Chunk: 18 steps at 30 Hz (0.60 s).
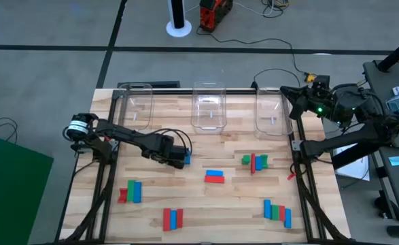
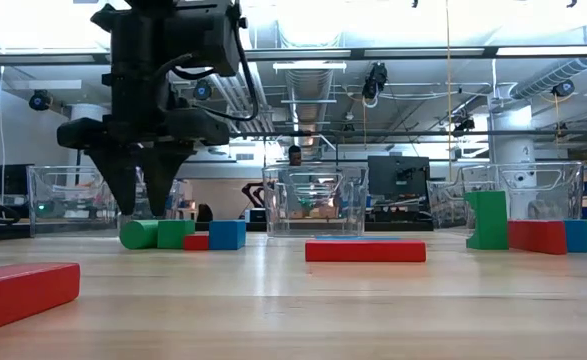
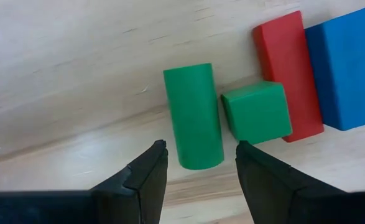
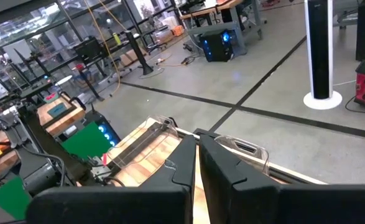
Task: Sort blocks
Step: Put the green wooden block into the left transparent bin
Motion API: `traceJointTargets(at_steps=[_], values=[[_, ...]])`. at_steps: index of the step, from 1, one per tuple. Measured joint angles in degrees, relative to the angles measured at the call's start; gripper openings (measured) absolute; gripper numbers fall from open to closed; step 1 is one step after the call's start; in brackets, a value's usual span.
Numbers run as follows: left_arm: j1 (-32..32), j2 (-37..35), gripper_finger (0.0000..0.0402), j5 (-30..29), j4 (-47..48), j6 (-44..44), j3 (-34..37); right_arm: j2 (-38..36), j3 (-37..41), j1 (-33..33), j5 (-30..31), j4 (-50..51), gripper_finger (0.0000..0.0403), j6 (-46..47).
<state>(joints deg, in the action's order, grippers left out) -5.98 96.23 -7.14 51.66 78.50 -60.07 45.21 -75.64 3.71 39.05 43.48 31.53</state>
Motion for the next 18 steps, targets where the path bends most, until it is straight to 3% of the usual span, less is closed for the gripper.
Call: traceJointTargets(at_steps=[18], values=[[-0.02, 0.02, 0.0164, 0.11, -6.3, -0.5, 4.28, -0.01, 0.0, 0.01, 0.0, -0.02, 0.0013, 0.0]])
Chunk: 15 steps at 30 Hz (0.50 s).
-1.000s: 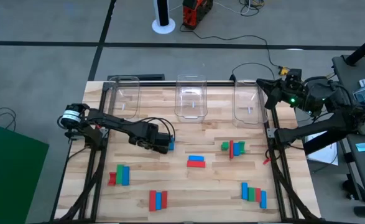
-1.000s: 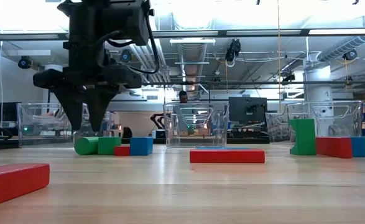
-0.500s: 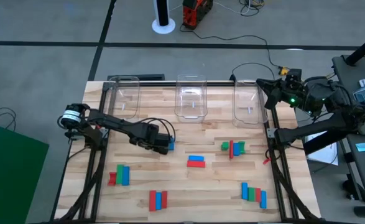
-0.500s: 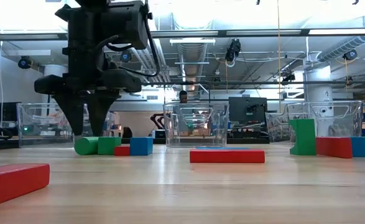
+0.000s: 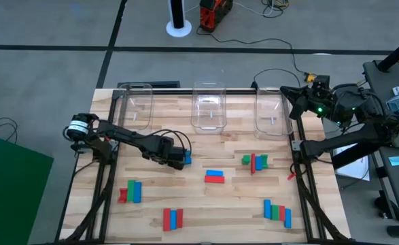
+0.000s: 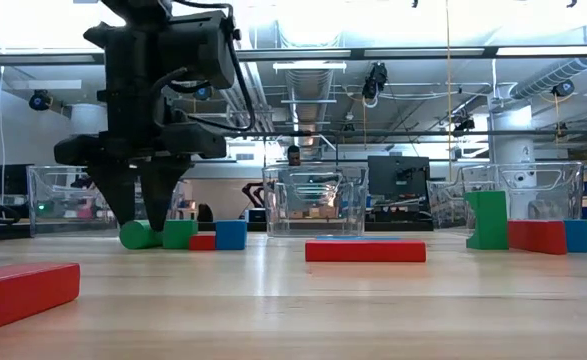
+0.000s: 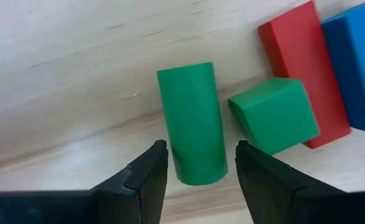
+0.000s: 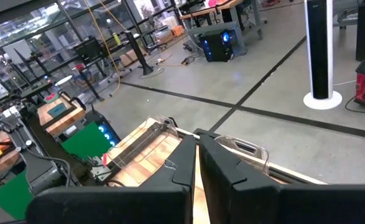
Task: Sort blocks
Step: Put the green wooden block into the left transparent bin
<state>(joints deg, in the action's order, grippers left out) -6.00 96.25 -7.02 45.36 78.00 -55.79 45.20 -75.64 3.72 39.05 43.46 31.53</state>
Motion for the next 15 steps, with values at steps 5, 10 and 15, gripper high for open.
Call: traceJointTargets(at_steps=[5, 10, 15], values=[[0.0, 0.0, 0.0156, 0.42, -2.16, 0.22, 1.67, 0.01, 0.0, -0.01, 0.0, 0.0, 0.0013, 0.0], [0.0, 0.0, 0.0155, 0.98, -4.43, 0.79, 3.54, -0.01, 0.0, -0.01, 0.0, 0.01, 0.0013, 0.0], [0.0, 0.0, 0.0155, 1.4, -4.82, 0.9, 4.15, -0.01, 0.0, -0.01, 0.0, 0.02, 0.0013, 0.0]])
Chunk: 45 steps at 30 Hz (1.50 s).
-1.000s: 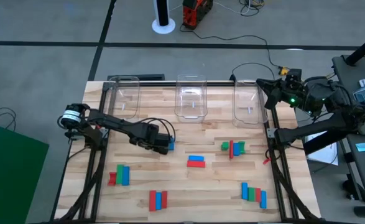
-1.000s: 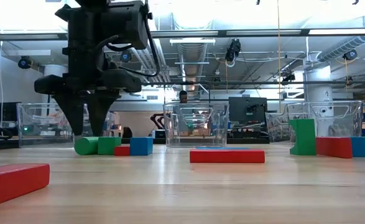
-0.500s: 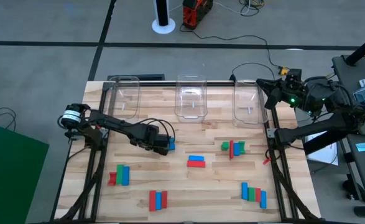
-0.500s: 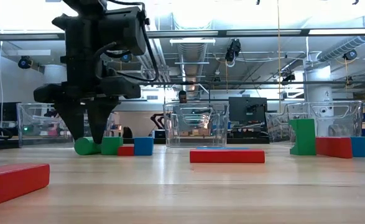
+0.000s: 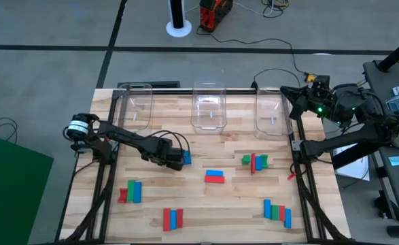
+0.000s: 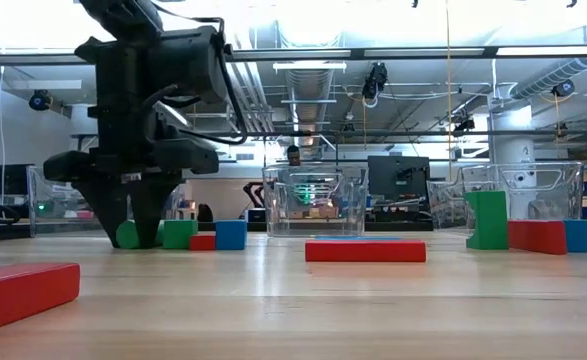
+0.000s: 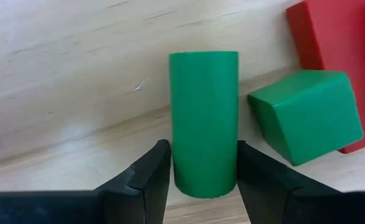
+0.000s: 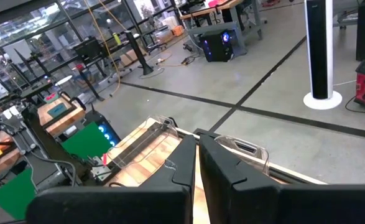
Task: Sort blocks
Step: Put the green wooden block into the left transparent bin
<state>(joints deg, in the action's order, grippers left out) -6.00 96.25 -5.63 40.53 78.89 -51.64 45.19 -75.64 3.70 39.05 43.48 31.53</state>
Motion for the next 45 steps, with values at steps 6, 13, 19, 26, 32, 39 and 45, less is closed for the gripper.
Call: traceJointTargets(at_steps=[6, 13, 19, 26, 32, 39, 45], values=[[0.0, 0.04, 0.0154, 0.09, -0.07, 0.0, 0.0, 0.0, 0.0, 0.02, 0.0, 0.0, 0.0013, 0.0], [0.0, 0.07, 0.0154, 0.15, -0.09, -0.38, 0.0, 0.0, 0.0, 0.0, 0.0, 0.0, 0.0013, -0.1], [0.0, 0.1, 0.0127, 0.13, -0.07, -0.4, 0.02, 0.0, 0.0, 0.0, 0.0, 0.0, 0.0013, -0.2], [-0.04, 0.09, 0.0106, 0.11, -0.04, -0.39, 0.02, 0.0, 0.0, 0.0, 0.0, 0.0, 0.0013, -0.72], [-0.33, -0.3, 0.0111, 0.41, 2.32, -0.43, -0.69, 0.0, 0.0, 0.01, 0.0, 0.0, 0.0013, -1.53], [-0.63, -1.04, 0.0109, 0.72, 11.53, -4.27, -7.84, 0.0, 0.0, 0.0, 0.0, 0.0, 0.0013, -1.73], [0.01, -2.16, 0.0109, 0.83, 21.83, -9.83, -17.1, 0.0, 0.0, 0.02, 0.0, -0.02, 0.0013, -2.06]])
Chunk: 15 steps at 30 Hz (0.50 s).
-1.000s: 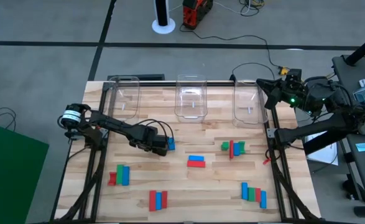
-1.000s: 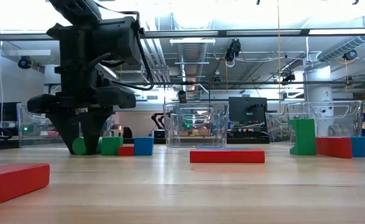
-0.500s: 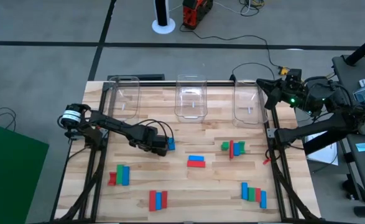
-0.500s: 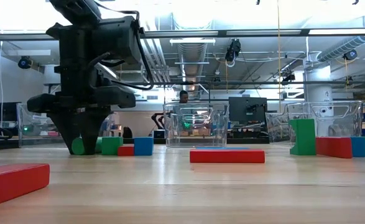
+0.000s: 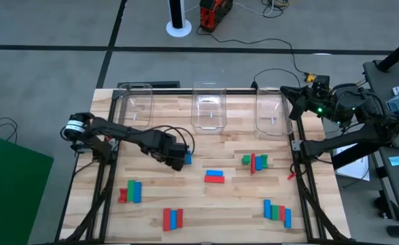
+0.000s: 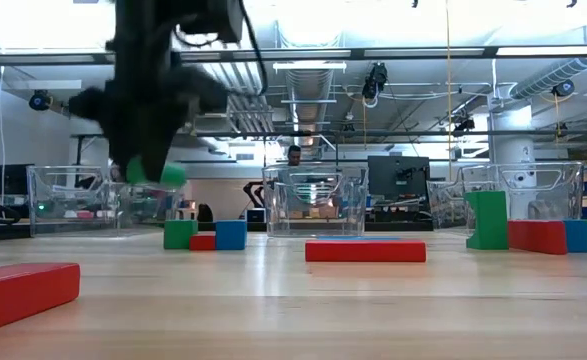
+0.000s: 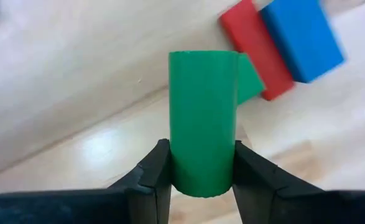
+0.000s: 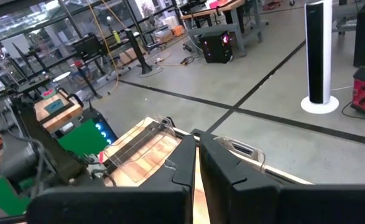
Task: Sort blocks
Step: Put the green wooden block into the left transparent bin
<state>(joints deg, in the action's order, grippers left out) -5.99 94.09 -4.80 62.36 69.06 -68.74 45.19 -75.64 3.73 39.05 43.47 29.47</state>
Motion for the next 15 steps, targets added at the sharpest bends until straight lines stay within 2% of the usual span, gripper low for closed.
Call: traceJointTargets(at_steps=[4, 9, 15], values=[[1.83, -2.83, 0.0109, -0.8, 5.21, -3.02, -4.5, 0.0, 0.0, -0.01, 0.0, 0.02, 0.0013, -0.26], [6.07, -8.87, 0.0109, -5.5, 6.07, -5.73, -6.32, 0.0, 0.0, -0.02, 0.0, -0.01, 0.0013, -0.64], [17.02, -16.02, 0.0108, -8.23, 10.1, -8.89, -5.0, 0.0, 0.0, 0.0, 0.0, -0.03, 0.0013, -1.54]])
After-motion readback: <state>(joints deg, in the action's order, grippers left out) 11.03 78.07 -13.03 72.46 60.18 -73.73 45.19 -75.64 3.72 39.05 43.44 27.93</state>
